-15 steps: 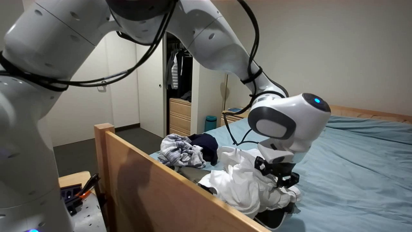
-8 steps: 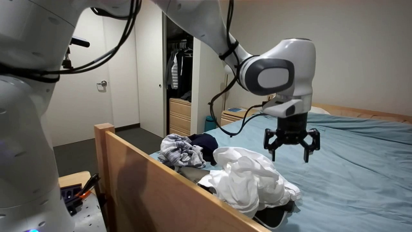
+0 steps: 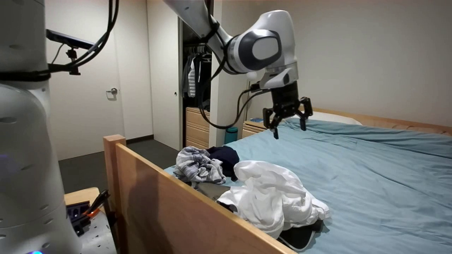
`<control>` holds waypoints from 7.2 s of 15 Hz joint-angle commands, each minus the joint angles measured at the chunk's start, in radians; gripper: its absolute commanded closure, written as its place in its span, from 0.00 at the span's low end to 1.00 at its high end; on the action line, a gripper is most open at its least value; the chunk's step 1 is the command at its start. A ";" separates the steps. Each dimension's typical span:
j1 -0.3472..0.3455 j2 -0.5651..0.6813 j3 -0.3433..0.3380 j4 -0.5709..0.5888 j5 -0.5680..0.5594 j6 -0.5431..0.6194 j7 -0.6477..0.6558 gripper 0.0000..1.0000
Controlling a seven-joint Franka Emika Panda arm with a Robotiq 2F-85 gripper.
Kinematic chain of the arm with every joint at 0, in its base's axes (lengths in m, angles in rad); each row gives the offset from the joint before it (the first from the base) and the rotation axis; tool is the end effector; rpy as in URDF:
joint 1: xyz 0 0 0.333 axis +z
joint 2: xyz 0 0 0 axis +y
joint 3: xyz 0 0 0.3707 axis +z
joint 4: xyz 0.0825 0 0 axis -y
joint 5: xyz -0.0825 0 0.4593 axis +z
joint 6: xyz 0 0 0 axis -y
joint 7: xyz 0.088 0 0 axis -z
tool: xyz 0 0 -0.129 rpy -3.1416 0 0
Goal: Move the clothes from left to right
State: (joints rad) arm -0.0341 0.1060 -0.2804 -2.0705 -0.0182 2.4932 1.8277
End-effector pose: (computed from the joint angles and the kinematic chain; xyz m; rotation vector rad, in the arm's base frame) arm 0.6374 -0.2042 0.4068 -1.4269 2.5558 -0.3868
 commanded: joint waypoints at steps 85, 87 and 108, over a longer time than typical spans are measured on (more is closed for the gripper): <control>1.052 0.206 -0.449 -0.243 -0.161 0.092 0.781 0.98; 1.178 0.209 -0.613 -0.258 -0.137 0.104 0.781 0.97; 2.011 0.288 -1.551 -0.288 0.181 -0.016 0.641 0.96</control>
State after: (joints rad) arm 1.8435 0.4382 -1.6677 -2.3721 0.1052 2.5494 2.5877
